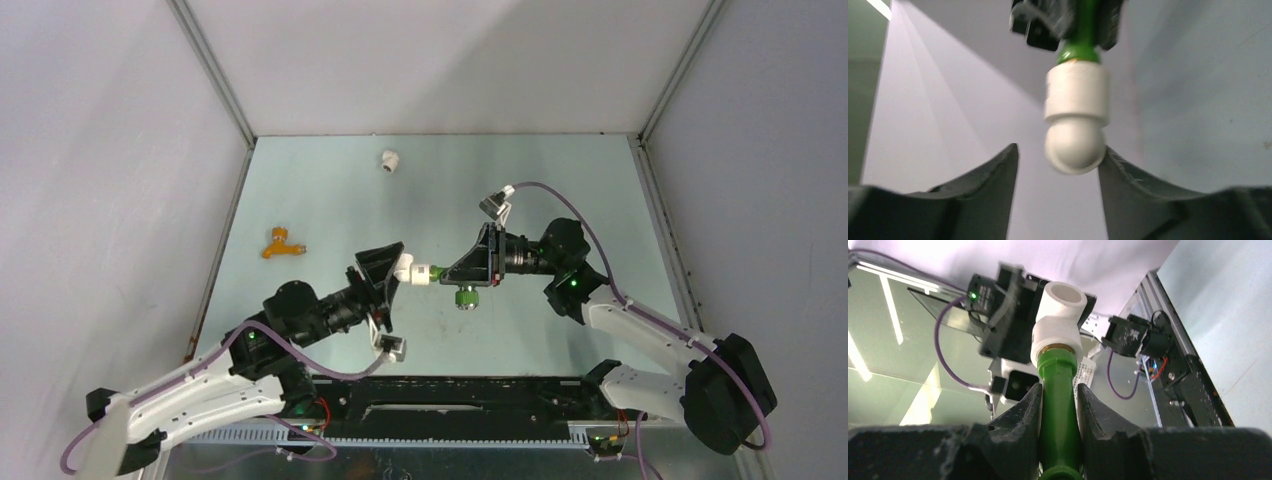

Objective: Install the water faucets
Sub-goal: Screw the water faucet onto the adaptor.

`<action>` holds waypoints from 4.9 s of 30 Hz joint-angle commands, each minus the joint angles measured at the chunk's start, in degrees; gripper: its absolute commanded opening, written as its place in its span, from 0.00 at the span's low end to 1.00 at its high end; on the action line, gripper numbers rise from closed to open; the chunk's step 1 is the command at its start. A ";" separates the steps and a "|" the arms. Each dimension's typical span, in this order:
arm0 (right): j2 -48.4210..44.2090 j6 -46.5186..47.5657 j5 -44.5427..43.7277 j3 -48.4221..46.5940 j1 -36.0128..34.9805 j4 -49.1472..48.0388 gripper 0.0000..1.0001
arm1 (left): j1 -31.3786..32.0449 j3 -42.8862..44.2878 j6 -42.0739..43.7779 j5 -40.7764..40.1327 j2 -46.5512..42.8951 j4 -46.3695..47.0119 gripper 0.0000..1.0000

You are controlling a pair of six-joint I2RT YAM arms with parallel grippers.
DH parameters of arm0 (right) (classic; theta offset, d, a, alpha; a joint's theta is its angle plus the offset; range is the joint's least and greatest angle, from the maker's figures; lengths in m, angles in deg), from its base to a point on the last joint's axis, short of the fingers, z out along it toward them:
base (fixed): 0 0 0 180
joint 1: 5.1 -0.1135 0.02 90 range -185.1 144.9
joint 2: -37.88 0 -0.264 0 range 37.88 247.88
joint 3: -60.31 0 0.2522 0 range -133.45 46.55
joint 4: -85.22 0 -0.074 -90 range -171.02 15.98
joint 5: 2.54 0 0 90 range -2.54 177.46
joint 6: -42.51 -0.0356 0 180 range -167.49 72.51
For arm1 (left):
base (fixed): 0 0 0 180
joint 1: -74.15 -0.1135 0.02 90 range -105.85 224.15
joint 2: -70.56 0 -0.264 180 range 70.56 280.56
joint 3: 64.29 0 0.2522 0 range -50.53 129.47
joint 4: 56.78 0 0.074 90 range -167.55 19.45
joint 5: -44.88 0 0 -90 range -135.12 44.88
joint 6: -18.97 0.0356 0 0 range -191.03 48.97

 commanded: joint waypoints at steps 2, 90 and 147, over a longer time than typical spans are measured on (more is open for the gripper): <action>-1.67 0.88 4.23 0.41 0.22 2.11 0.00 | -0.28 1.55 -10.38 -7.33 -2.08 6.93 0.84; -9.75 14.66 9.29 0.41 12.34 21.25 0.00 | -12.92 -0.82 -139.93 28.78 14.50 24.59 0.47; -11.90 16.31 9.32 0.41 12.86 21.37 0.00 | -18.21 -6.56 -144.81 12.93 5.20 16.38 1.00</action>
